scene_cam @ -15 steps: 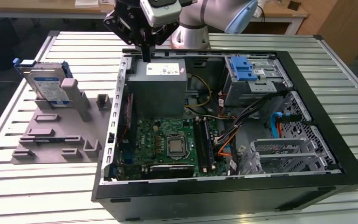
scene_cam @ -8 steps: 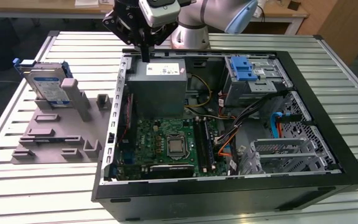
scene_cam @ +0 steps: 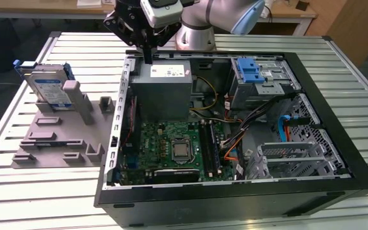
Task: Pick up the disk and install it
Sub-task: 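Reach for the disk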
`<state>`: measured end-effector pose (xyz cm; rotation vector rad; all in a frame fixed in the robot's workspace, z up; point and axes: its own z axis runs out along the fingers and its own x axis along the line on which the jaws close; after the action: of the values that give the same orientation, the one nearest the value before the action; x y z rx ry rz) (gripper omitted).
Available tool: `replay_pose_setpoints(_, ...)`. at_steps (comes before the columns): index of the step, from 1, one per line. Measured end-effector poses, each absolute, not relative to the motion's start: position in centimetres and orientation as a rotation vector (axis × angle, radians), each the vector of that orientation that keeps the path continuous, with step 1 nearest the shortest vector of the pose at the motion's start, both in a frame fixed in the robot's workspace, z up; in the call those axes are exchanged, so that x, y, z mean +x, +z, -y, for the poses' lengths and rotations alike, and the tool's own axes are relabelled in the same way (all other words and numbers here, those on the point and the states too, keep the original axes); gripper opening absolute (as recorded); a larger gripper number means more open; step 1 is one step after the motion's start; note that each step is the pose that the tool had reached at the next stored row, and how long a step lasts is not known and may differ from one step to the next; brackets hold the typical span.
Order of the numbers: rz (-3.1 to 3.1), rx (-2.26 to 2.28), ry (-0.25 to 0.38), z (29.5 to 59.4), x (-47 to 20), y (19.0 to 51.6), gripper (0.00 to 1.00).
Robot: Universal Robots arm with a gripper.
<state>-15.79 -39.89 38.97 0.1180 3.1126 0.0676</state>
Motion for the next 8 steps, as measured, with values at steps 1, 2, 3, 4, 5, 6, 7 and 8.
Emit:
replay_pose_setpoints(1, -3.113, 0.118, 0.068, 39.89, -15.82, 38.97, 0.11)
replay_pose_setpoints(2, -3.113, 0.118, 0.068, 39.89, -15.86, 38.97, 0.11)
replay_pose_setpoints(3, -3.113, 0.118, 0.068, 39.89, -15.89, 38.96, 0.11)
replay_pose_setpoints(4, -3.113, 0.118, 0.068, 39.89, -15.93, 38.96, 0.11)
replay_pose_setpoints(5, -3.113, 0.118, 0.068, 39.89, -15.96, 38.96, 0.11)
replay_pose_setpoints(6, -3.113, 0.118, 0.068, 39.89, -15.99, 38.95, 0.11)
replay_pose_setpoints(7, -3.113, 0.118, 0.068, 39.89, -16.03, 38.95, 0.11)
replay_pose_setpoints(8, -3.113, 0.118, 0.068, 39.89, -16.05, 38.95, 0.11)
